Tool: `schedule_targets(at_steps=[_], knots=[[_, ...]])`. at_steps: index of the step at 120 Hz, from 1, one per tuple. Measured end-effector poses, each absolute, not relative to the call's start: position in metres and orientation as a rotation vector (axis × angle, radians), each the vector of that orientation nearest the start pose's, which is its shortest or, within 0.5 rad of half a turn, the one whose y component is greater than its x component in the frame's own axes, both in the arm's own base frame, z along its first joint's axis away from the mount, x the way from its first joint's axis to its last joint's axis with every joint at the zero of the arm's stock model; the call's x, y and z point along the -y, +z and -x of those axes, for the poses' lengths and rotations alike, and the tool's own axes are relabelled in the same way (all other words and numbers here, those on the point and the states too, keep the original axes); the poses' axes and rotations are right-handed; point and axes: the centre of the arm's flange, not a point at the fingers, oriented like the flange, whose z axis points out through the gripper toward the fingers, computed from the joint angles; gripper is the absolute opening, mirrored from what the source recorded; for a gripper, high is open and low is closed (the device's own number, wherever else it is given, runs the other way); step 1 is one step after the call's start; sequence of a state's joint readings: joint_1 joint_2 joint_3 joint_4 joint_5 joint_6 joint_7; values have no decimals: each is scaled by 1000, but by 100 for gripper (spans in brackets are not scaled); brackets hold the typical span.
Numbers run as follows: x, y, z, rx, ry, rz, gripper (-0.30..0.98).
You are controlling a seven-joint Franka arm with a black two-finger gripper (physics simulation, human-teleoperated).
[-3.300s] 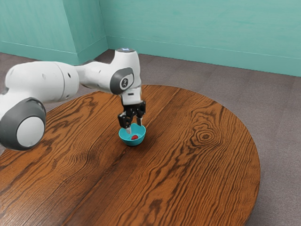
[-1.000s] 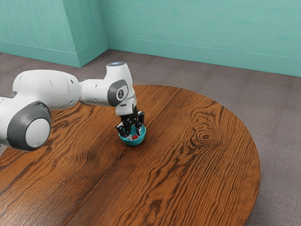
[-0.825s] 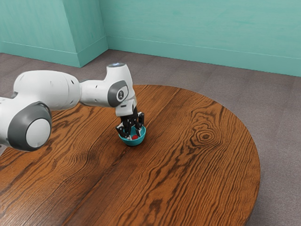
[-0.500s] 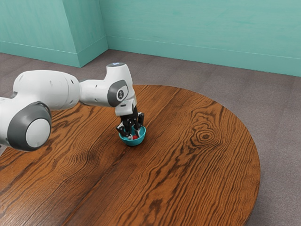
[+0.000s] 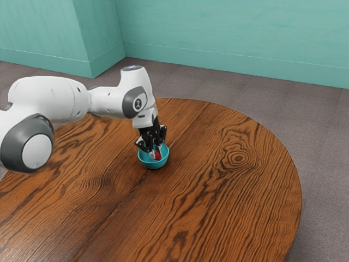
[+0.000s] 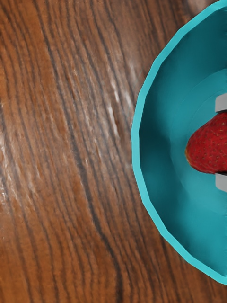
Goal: Take strawberry from the bowl
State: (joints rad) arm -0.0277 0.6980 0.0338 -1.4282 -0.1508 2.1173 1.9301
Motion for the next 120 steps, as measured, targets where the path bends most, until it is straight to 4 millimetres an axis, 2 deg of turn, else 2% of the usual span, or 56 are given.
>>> schedule_targets(at_steps=[7, 24, 30, 36, 44, 59, 69, 79, 96, 103, 110, 113, 120], knots=[[10, 293, -720, -2562, -140, 1916, 0], [33, 332, -708, -2566, -164, 1862, 1], [47, 347, -704, -2571, -162, 1822, 1], [63, 353, -702, -2582, -150, 1785, 1], [82, 350, -699, -2601, -132, 1754, 1], [110, 325, -699, -2634, -94, 1731, 1], [116, 310, -701, -2636, -82, 1737, 1], [117, 306, -702, -2626, -84, 1746, 1], [117, 316, -702, -2605, -99, 1762, 30], [116, 334, -699, -2587, -117, 1759, 39], [116, 366, -687, -2556, -144, 1768, 46], [116, 388, -680, -2533, -164, 1780, 49], [113, 461, -660, -2452, -231, 1826, 53]])
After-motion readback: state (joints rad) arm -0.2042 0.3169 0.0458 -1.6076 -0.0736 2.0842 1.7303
